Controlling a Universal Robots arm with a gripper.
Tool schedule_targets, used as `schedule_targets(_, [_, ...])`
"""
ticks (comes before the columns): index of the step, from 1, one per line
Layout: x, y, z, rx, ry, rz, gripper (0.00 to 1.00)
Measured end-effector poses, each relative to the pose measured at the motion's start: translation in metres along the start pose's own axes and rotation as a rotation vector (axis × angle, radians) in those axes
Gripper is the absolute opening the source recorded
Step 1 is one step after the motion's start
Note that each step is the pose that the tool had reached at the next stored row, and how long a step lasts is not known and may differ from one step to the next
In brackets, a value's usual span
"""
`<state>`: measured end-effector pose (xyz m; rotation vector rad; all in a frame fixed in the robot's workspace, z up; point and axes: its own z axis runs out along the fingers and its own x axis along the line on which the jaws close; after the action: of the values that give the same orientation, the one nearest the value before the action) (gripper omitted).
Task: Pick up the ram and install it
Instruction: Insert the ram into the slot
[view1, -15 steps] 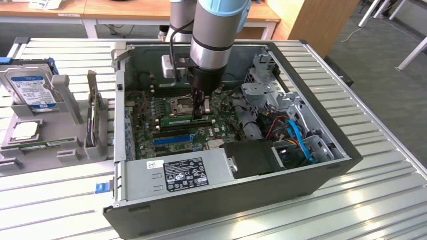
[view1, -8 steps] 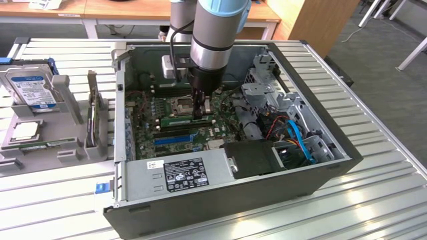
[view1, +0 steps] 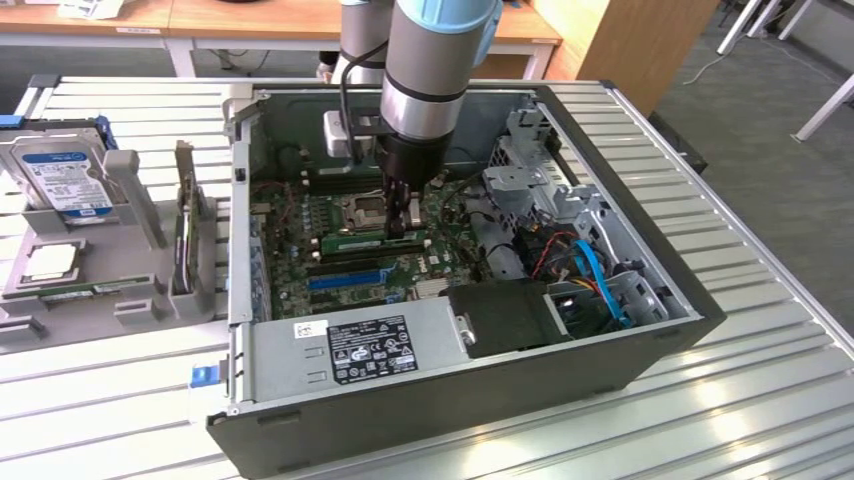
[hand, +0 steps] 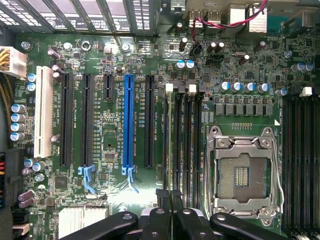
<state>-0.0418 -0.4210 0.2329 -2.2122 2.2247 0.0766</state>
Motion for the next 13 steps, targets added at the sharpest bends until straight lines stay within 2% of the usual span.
schedule_targets(13, [0.0015, 0.0, 0.0025, -0.0002, 0.0, -0.005, 0.12])
